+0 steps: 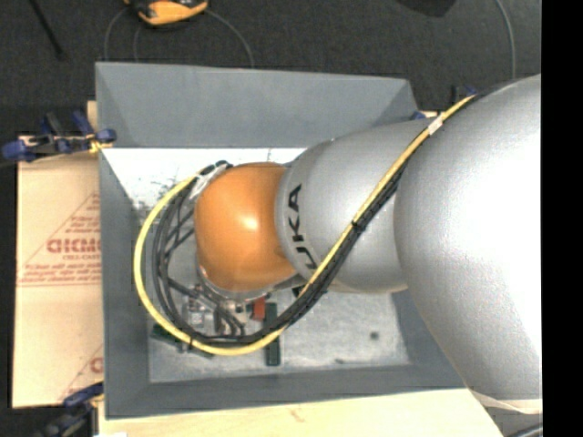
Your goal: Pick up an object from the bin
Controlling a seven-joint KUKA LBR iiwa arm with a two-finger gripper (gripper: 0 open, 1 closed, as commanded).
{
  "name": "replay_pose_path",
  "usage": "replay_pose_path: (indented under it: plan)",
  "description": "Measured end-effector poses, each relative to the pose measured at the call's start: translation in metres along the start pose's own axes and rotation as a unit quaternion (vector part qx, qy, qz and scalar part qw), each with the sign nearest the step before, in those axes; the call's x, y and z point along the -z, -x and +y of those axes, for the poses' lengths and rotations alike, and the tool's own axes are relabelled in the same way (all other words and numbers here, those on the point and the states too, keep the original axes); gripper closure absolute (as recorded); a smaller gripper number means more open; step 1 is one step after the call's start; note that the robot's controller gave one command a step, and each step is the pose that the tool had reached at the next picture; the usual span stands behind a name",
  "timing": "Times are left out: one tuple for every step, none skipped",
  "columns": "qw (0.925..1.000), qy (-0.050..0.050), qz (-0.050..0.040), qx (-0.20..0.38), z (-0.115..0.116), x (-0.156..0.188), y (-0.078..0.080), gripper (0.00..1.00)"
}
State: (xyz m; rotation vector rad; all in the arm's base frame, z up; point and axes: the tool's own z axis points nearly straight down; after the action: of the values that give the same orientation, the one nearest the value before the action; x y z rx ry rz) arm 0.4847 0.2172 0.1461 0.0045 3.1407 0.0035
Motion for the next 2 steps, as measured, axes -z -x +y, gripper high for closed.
replay_pose_path:
  plan:
    - [1.0, 0.0, 0.0, 0.0, 0.0, 0.0, 0.0, 1.0]
    - [0.9999, 0.0, -0.0003, -0.011, -0.024, -0.029, -0.008, 1.0]
